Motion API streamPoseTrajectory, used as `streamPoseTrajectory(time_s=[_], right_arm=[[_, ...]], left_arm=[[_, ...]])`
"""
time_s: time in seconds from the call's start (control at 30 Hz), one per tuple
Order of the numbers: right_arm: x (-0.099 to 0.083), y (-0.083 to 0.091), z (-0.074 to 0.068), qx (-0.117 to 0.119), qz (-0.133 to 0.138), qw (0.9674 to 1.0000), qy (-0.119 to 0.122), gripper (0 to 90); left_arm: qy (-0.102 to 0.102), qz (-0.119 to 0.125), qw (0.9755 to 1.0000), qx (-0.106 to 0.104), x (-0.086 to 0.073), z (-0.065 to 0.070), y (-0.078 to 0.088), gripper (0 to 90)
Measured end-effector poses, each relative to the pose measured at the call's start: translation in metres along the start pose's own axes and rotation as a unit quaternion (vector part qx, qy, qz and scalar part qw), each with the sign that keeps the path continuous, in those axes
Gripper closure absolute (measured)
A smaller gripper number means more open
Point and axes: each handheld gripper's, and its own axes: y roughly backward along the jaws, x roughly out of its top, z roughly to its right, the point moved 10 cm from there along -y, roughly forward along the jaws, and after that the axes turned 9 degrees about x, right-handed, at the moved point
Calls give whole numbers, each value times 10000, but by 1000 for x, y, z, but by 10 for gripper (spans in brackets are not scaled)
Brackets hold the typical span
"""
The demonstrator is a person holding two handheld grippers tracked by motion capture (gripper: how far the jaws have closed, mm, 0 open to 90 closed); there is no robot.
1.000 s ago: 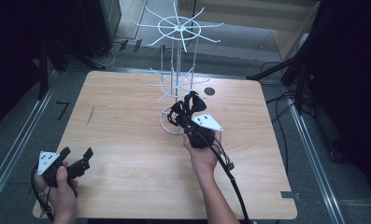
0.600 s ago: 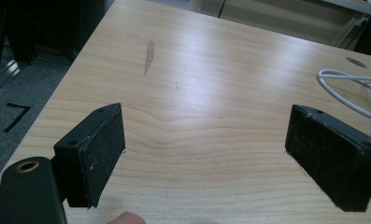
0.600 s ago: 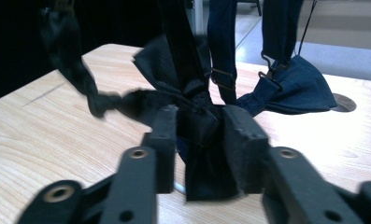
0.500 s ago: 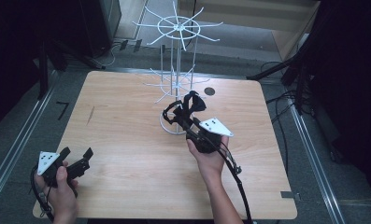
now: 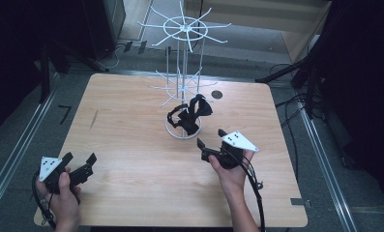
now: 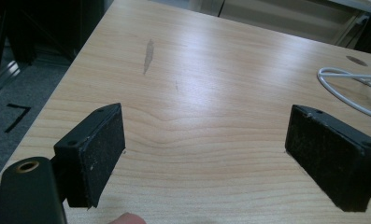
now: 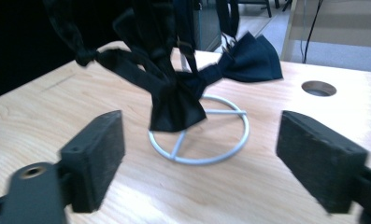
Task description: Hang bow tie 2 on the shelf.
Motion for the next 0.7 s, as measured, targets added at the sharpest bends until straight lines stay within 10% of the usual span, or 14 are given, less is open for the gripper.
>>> streamPoseTrajectory(time_s=[0.7], right_arm=[[-35,48,39,-274,-76,9993,-230,115]], left_arm=[[-24,-6,10000,-7,0,1,0,127]])
